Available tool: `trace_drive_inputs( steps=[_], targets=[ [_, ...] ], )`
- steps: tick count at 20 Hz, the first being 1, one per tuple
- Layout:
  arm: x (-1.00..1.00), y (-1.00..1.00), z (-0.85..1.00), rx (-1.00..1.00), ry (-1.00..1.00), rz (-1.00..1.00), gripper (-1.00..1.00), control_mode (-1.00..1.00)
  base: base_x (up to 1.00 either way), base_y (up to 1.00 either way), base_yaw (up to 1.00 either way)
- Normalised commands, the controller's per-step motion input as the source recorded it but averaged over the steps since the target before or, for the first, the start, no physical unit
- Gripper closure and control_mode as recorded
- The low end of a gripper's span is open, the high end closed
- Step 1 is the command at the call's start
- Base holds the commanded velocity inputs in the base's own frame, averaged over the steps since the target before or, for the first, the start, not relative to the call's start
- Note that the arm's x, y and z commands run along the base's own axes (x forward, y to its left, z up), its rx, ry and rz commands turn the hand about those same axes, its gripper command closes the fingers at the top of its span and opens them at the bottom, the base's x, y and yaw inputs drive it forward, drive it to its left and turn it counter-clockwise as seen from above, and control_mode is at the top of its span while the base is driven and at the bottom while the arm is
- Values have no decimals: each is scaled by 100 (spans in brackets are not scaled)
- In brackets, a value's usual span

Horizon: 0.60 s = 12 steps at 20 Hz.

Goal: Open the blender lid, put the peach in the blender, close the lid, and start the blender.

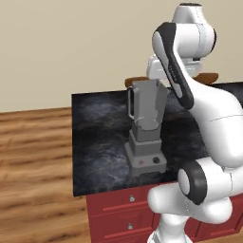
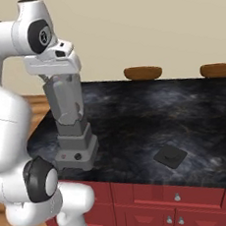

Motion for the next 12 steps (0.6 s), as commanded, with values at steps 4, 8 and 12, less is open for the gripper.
trace_drive_inputs(
  steps=[4,8,12],
  targets=[
    [-84,-100,-42,0,-11,-16,-100,-100,0,0,0],
    [-58,-100,-56,0,-1,-23,-100,-100,0,0,0],
    [-38,-100,-70,0,0,-27,-100,-100,0,0,0]
  ],
)
